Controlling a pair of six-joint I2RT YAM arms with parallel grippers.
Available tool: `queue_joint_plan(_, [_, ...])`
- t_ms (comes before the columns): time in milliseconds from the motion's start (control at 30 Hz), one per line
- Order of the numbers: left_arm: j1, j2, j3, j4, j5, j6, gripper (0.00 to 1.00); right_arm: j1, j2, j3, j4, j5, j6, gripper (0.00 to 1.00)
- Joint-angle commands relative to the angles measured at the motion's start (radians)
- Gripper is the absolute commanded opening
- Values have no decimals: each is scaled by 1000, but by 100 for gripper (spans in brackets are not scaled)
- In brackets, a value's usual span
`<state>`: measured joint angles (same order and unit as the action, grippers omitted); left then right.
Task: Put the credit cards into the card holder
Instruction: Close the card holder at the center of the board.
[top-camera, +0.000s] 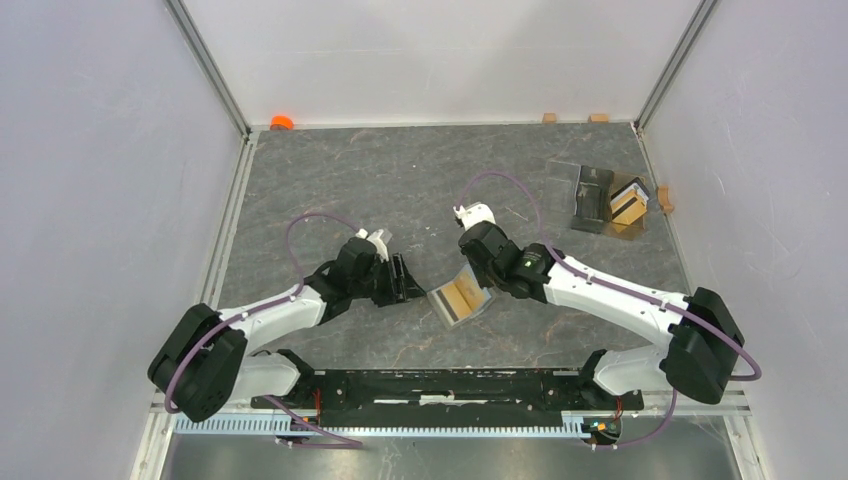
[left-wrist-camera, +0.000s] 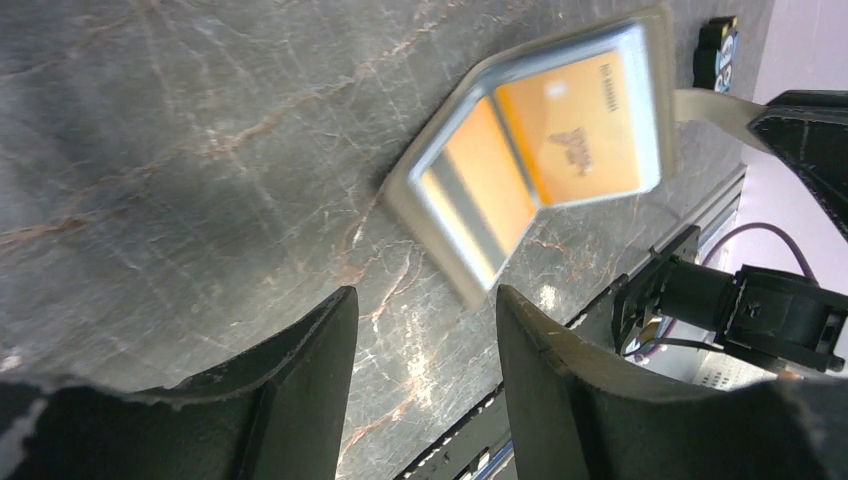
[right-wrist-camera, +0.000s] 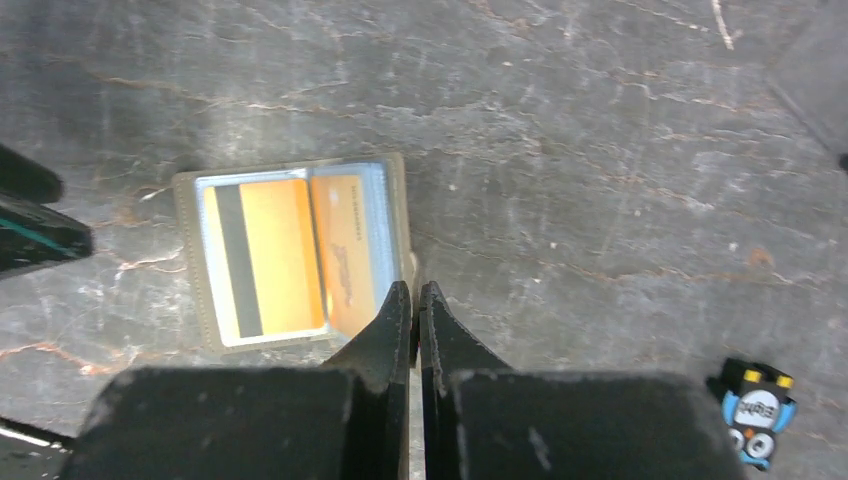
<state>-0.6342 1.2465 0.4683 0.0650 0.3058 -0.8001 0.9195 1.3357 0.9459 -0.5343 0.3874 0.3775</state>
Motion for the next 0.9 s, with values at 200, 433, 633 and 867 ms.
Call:
queue_joint_plan(200, [49, 0, -18, 4, 40, 44, 61, -4, -38, -5, 35, -69, -40, 0])
queue_joint_plan(433, [59, 27, -34, 54, 68, 23, 61, 84, 10, -72, 192, -243, 39, 0])
queue_joint_plan(633, [65, 43, -63, 88, 78, 16, 56, 114, 63, -55, 197, -237, 53, 0])
queue_joint_plan(867, [70, 32, -64, 119, 91, -4, 57, 127, 139, -85, 281, -342, 62, 1])
